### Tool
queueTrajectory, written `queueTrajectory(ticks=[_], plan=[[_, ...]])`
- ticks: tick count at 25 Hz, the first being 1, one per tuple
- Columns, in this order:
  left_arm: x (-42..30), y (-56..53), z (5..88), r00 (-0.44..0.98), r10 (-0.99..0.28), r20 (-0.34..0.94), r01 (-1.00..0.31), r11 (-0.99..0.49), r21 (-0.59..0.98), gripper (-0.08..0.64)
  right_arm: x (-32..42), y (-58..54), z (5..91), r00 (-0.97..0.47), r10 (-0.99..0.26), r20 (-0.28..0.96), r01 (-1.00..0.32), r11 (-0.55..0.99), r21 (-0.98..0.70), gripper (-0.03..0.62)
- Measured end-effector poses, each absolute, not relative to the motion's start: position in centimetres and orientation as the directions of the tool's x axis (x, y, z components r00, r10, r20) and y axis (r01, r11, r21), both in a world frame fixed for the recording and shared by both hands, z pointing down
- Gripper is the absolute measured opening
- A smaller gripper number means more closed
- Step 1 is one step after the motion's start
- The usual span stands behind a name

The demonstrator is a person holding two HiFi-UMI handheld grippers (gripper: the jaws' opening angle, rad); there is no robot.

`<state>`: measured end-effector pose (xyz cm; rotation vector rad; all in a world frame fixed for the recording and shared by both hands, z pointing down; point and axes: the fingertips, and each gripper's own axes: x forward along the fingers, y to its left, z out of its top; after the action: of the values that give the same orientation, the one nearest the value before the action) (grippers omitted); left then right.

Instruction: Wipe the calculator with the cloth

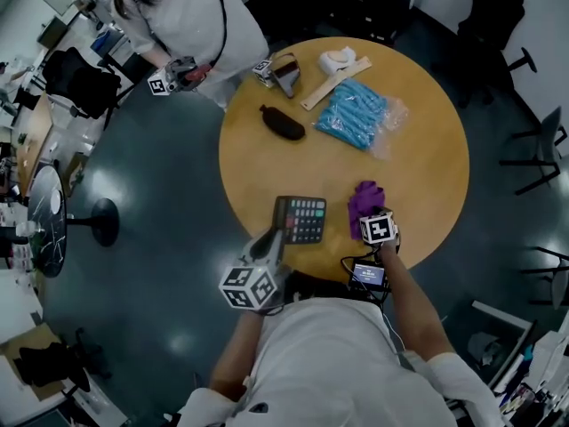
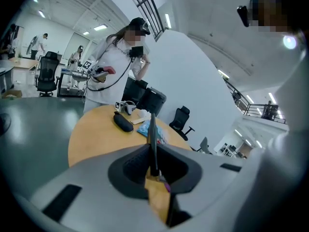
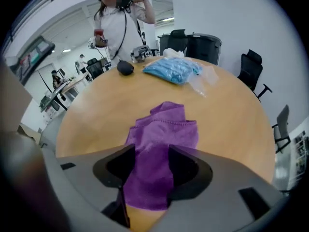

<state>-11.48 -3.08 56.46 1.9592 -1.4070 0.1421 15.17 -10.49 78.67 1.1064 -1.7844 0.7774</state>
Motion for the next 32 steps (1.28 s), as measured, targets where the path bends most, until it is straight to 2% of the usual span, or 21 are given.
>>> queueTrajectory(ticks=[4, 5, 7, 12, 15, 19, 23, 27, 32], plan=[[-11.6, -2.9, 56.4, 0.395, -0.788, 0.472, -0.870, -0.155, 0.468, 0.049, 14.9, -10.6, 80.1, -0.169, -0.333, 0.928, -0.896, 0.443, -0.004, 0.218], [-11.6, -2.9, 56.5, 0.394, -0.790, 0.470, -0.869, -0.154, 0.470, 0.049, 14.9, -10.9, 80.1, -0.152, -0.339, 0.928, -0.888, 0.458, 0.022, 0.200], [-11.7, -2.8, 56.5, 0.394, -0.792, 0.466, -0.869, -0.156, 0.470, 0.049, 15.1, -11.1, 80.1, -0.132, -0.356, 0.925, -0.882, 0.468, 0.055, 0.104], [-12.0, -2.4, 56.7, 0.399, -0.793, 0.459, -0.859, -0.149, 0.490, 0.049, 16.0, -11.0, 79.5, -0.177, -0.352, 0.919, -0.927, 0.374, -0.036, 0.076], [-12.2, -2.1, 56.6, 0.398, -0.797, 0.454, -0.859, -0.150, 0.490, 0.049, 16.4, -10.7, 77.2, -0.218, -0.408, 0.887, -0.943, 0.324, -0.082, 0.072], [-12.3, -2.3, 55.9, 0.404, -0.820, 0.405, -0.845, -0.165, 0.509, 0.049, 15.0, -9.6, 69.7, -0.310, -0.558, 0.770, -0.931, 0.341, -0.128, 0.072], [-11.3, -2.6, 54.8, 0.422, -0.820, 0.386, -0.849, -0.208, 0.487, 0.049, 9.6, -6.2, 57.2, -0.486, -0.675, 0.555, -0.862, 0.473, -0.181, 0.072], [-9.5, -3.3, 52.7, 0.456, -0.819, 0.350, -0.849, -0.281, 0.448, 0.049, 2.6, -3.9, 48.2, -0.656, -0.649, 0.386, -0.745, 0.640, -0.189, 0.072], [-6.9, -3.9, 49.8, 0.521, -0.805, 0.285, -0.828, -0.395, 0.397, 0.049, -3.3, -2.9, 44.2, -0.755, -0.575, 0.316, -0.632, 0.767, -0.114, 0.072]])
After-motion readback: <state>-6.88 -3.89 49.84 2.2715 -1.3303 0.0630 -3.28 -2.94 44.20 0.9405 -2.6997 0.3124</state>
